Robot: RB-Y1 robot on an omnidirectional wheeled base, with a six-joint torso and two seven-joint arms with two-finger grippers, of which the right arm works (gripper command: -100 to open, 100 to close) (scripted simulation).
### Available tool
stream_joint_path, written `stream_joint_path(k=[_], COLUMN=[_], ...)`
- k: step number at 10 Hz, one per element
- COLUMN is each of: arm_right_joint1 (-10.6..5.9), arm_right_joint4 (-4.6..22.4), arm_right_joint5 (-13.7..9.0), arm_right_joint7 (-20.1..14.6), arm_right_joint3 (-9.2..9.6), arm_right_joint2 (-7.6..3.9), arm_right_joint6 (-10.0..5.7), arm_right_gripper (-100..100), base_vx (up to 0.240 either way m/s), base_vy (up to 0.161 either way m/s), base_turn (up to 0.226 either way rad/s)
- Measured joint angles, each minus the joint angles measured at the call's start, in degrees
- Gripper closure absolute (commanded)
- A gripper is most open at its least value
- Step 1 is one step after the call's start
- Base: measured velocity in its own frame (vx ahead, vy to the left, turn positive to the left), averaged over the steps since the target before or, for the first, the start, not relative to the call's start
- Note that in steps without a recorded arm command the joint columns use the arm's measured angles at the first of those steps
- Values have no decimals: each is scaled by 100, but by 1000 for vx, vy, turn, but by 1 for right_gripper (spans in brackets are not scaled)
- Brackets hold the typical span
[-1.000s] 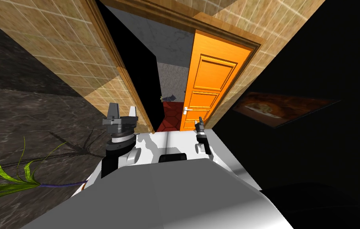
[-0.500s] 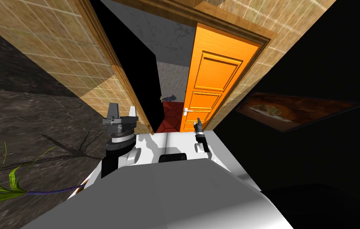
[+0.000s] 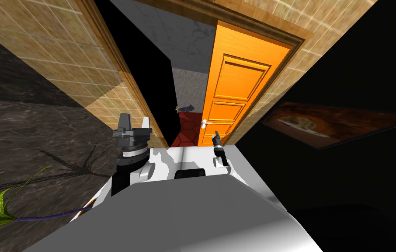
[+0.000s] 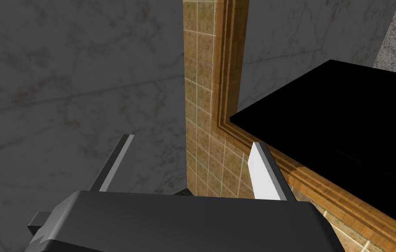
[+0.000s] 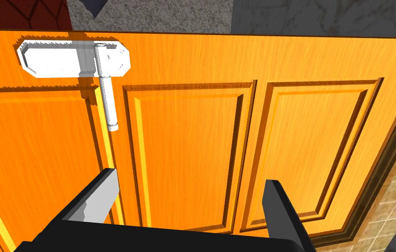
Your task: Push the door open
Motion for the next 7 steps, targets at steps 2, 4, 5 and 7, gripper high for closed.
stream_joint_path(k=[2,4,5,7], arm_right_joint1=[-91,-264,-299,-410], arm_right_joint4=[203,550,633,838], arm_right_joint5=[-9,19,19,16], arm_right_joint7=[-19,22,25,17], arm_right_joint3=[-14,-7,-4,-18], arm_right_joint2=[-41,14,0,-18], arm_right_joint6=[73,119,188,279], arm_right_gripper=[-100,-100,-100,-100], base_vx=[97,136,117,97], base_vy=[-51,-67,-45,-42], base_turn=[27,46,25,20])
